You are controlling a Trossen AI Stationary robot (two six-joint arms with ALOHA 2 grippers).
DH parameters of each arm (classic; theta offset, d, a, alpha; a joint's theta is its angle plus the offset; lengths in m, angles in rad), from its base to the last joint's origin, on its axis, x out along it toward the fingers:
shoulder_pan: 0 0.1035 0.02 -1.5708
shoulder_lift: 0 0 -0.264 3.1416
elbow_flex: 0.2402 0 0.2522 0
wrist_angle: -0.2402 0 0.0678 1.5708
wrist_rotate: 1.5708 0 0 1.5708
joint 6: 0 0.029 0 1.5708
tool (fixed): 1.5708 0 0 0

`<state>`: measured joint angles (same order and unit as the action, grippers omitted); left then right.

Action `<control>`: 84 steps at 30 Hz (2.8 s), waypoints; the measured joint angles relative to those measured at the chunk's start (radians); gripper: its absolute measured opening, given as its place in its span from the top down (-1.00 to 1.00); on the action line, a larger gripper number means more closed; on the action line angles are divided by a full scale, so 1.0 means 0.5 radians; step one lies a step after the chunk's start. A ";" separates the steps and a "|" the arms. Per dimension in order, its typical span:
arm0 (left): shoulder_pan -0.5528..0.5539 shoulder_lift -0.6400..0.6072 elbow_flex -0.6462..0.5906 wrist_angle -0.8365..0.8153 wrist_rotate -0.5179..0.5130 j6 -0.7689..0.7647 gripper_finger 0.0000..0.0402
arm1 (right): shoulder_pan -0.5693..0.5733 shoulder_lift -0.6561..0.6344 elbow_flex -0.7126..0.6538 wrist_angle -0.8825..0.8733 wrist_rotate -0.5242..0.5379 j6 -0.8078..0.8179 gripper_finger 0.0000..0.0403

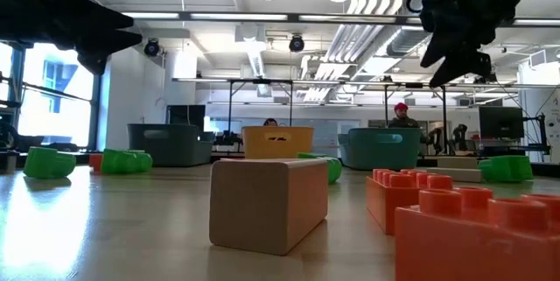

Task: Sort & place blocks by color
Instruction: Put the brown block into the green bin

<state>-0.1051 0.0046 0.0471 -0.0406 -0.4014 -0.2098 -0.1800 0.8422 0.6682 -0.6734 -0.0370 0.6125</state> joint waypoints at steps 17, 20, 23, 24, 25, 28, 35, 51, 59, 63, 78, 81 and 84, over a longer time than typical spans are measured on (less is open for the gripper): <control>0.000 0.000 0.000 0.008 -0.166 0.000 0.16 | 0.425 0.618 0.000 -0.004 0.389 0.209 -0.17; 0.000 0.000 0.000 0.008 -0.166 0.001 0.16 | 0.466 0.706 0.000 -0.005 0.423 0.254 -0.17; 0.000 0.000 0.000 0.008 -0.171 0.005 0.16 | 0.502 0.782 0.000 -0.005 0.462 0.292 -0.17; 0.000 0.000 0.000 0.008 -0.171 0.005 0.16 | 0.510 0.808 0.000 -0.005 0.473 0.300 -0.17; 0.000 0.000 0.000 0.008 -0.171 0.005 0.16 | 0.517 0.831 0.000 0.001 0.481 0.301 -0.17; 0.000 0.000 0.000 0.008 -0.171 0.005 0.16 | 0.531 0.899 0.000 0.013 0.500 0.301 -0.17; 0.000 0.000 0.000 0.008 -0.171 0.006 0.16 | 0.532 1.056 0.000 0.096 0.472 0.299 -0.17; 0.000 0.000 0.000 0.008 -0.170 0.006 0.16 | 0.533 1.310 0.006 0.157 0.420 0.390 0.06; 0.000 0.000 0.000 0.008 -0.230 0.007 0.16 | 0.534 1.304 0.004 0.186 0.417 0.438 0.52; 0.000 0.000 0.000 0.009 -0.238 0.007 0.16 | 0.530 1.288 0.037 0.169 0.402 0.451 0.52; 0.000 0.000 0.000 0.010 -0.238 0.007 0.16 | 0.351 1.247 0.688 0.135 0.797 -0.183 0.52; 0.000 0.000 0.000 0.010 -0.238 0.007 0.16 | 0.270 1.247 0.813 0.083 0.923 -0.343 0.52; 0.000 0.000 0.000 0.010 -0.238 0.007 0.16 | 0.174 1.247 0.918 0.056 1.065 -0.499 0.52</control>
<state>-0.1051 0.0047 0.0471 -0.0356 -0.5204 -0.2062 -0.0931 1.4658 1.1272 -0.6455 0.4954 0.3631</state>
